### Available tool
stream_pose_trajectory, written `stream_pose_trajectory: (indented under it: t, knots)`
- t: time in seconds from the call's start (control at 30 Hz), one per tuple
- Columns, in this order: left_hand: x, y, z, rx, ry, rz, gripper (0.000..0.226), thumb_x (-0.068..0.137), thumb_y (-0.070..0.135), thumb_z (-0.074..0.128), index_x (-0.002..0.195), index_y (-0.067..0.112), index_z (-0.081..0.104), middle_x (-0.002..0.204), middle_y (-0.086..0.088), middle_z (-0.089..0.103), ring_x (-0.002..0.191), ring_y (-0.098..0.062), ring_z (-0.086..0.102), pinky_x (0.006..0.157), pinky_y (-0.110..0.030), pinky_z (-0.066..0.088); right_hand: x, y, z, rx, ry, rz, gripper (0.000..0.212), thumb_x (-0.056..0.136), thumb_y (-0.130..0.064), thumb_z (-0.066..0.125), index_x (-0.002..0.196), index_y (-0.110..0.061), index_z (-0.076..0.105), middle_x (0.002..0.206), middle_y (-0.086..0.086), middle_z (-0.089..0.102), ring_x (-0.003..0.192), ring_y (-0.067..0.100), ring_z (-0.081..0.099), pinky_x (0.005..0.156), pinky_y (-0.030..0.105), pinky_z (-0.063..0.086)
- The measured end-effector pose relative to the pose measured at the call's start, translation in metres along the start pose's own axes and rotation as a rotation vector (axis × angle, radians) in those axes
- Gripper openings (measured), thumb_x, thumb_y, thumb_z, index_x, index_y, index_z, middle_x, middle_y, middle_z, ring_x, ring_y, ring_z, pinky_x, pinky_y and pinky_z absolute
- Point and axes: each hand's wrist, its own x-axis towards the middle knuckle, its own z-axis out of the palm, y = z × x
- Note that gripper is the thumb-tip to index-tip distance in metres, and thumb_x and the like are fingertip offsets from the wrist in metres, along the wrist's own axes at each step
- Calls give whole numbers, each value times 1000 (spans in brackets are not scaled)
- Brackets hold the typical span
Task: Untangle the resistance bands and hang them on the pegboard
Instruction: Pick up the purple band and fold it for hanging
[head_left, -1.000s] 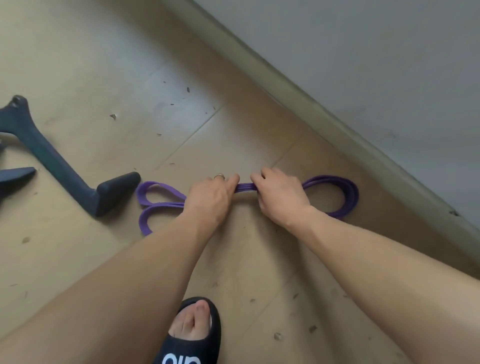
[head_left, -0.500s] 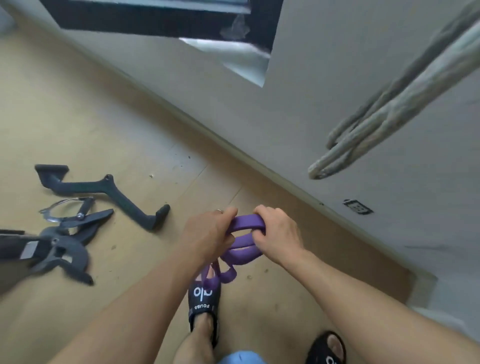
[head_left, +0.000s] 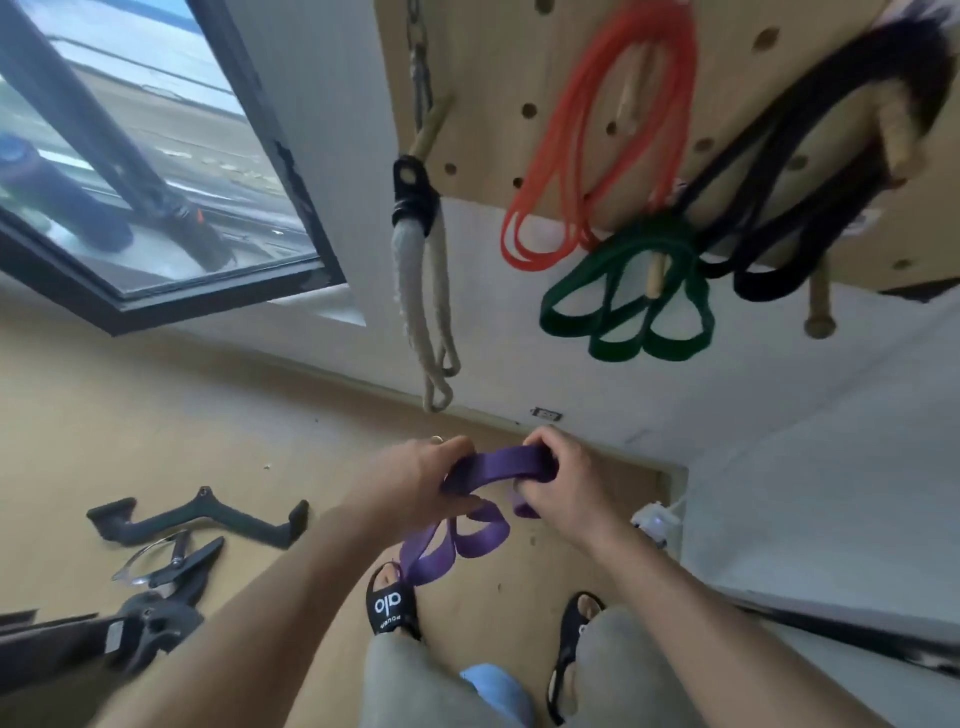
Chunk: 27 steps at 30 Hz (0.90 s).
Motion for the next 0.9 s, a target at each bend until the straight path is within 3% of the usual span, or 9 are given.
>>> stream_pose_trajectory:
  t: [0.1, 0.27, 0.37, 0.47, 0.53, 0.6, 0.67, 0.8, 0.9]
  knots:
    - [14, 50, -31, -1, -2, 106, 38, 85, 55, 72, 110, 30, 58, 95, 10, 64, 84, -19, 60, 68, -31, 43, -23, -3, -60, 9, 58, -14, 22, 72, -13, 72, 84, -28, 59, 73, -13, 63, 68, 5, 60, 59, 17, 46]
    - [50, 126, -63, -29, -42, 202, 33, 85, 51, 73, 103, 31, 55, 90, 11, 64, 81, -16, 62, 75, -38, 55, -47, -6, -149, 74, 162, -31, 26, 78, -7, 78, 91, -25, 63, 80, -12, 65, 75, -4, 59, 63, 10, 45]
    - [77, 168, -73, -81, -31, 197, 29, 82, 41, 78, 97, 32, 55, 88, 10, 65, 81, -17, 63, 77, -40, 55, -54, -1, -196, 125, 192, -18, 31, 78, -9, 80, 92, -30, 62, 78, -16, 65, 75, -2, 62, 67, 16, 52]
    - [104, 204, -79, -135, 21, 213, 24, 84, 31, 78, 96, 33, 56, 85, 10, 64, 78, -13, 63, 79, -38, 56, -50, 9, -240, 164, 187, 11, 30, 77, -16, 81, 94, -33, 63, 84, -16, 67, 78, 9, 67, 80, 39, 61]
    - [121, 223, -82, -162, 61, 227, 22, 84, 27, 77, 98, 32, 60, 85, 12, 66, 79, -10, 65, 79, -38, 58, -45, 12, -264, 222, 180, 27, 28, 78, -22, 82, 96, -34, 65, 88, -10, 68, 83, 20, 70, 83, 45, 61]
    - [136, 238, -84, -193, 86, 235, 23, 83, 26, 77, 98, 32, 61, 84, 10, 67, 80, -12, 67, 79, -41, 58, -39, 14, -282, 265, 183, 24, 25, 83, -23, 82, 102, -29, 66, 93, -3, 68, 83, 24, 70, 72, 33, 62]
    - [150, 252, -86, -196, 93, 212, 22, 83, 27, 77, 98, 32, 62, 84, 8, 68, 81, -15, 67, 78, -42, 58, -32, 16, -296, 285, 198, 34, 22, 86, -25, 80, 104, -25, 66, 95, -1, 69, 77, 17, 69, 60, 16, 53]
    - [173, 271, -91, -167, 83, 195, 20, 84, 30, 75, 101, 29, 64, 87, 6, 69, 83, -15, 67, 79, -42, 58, -15, 20, -307, 272, 262, 79, 20, 87, -43, 75, 98, -28, 67, 88, -2, 73, 75, 18, 74, 73, 32, 56]
    - [186, 277, -94, -148, 84, 192, 21, 87, 33, 73, 104, 23, 67, 91, 2, 72, 83, -17, 69, 81, -44, 60, -3, 20, -305, 280, 353, 102, 18, 89, -42, 72, 93, -27, 66, 80, -12, 70, 78, 13, 67, 73, 29, 49]
